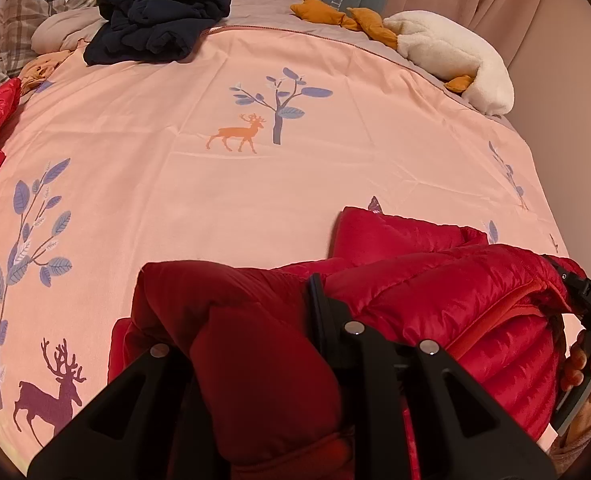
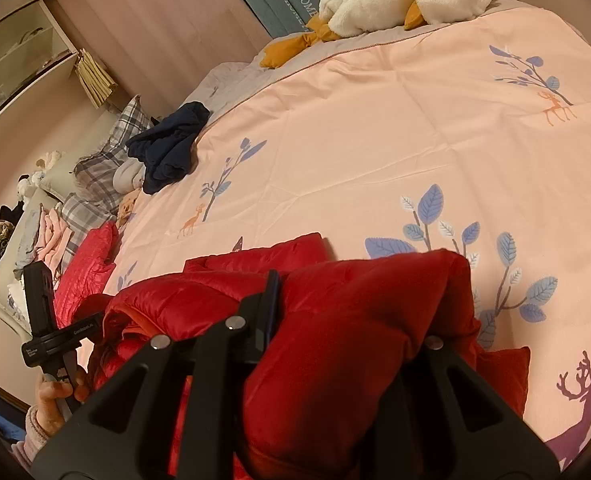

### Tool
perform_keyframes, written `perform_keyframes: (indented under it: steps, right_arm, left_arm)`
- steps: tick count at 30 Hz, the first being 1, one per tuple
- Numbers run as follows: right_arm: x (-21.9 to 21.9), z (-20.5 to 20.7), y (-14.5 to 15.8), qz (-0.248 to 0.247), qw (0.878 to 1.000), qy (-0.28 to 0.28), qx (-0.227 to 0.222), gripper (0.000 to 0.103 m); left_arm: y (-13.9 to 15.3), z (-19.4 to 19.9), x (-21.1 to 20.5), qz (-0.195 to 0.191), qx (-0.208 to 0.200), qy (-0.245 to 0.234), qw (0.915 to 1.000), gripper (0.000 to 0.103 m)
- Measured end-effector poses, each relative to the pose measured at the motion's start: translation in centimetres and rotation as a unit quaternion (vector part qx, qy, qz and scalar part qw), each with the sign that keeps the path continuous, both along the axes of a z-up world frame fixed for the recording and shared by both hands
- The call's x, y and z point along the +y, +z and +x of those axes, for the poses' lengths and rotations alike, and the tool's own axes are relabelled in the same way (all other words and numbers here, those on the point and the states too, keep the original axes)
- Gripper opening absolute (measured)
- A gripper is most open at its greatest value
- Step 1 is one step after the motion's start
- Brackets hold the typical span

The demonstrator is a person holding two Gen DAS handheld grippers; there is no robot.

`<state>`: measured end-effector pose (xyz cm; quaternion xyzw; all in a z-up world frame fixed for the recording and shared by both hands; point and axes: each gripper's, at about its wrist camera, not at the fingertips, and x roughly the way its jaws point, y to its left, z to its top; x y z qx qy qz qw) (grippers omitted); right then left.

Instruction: Fold large clothes

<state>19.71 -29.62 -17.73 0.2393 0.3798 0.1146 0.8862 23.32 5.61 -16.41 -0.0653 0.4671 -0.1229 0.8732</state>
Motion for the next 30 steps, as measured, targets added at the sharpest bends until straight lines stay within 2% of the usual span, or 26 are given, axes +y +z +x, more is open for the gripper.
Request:
perform_keyframes:
  steps: [30]
  right_arm:
    - [-0.22, 0.28, -0.35, -0.003, 1.000, -0.001, 0.007, 0.017]
  left_arm:
    - [-0.57, 0.89, -0.18, 0.007, 0.013, 0.004, 0.9999, 0.018]
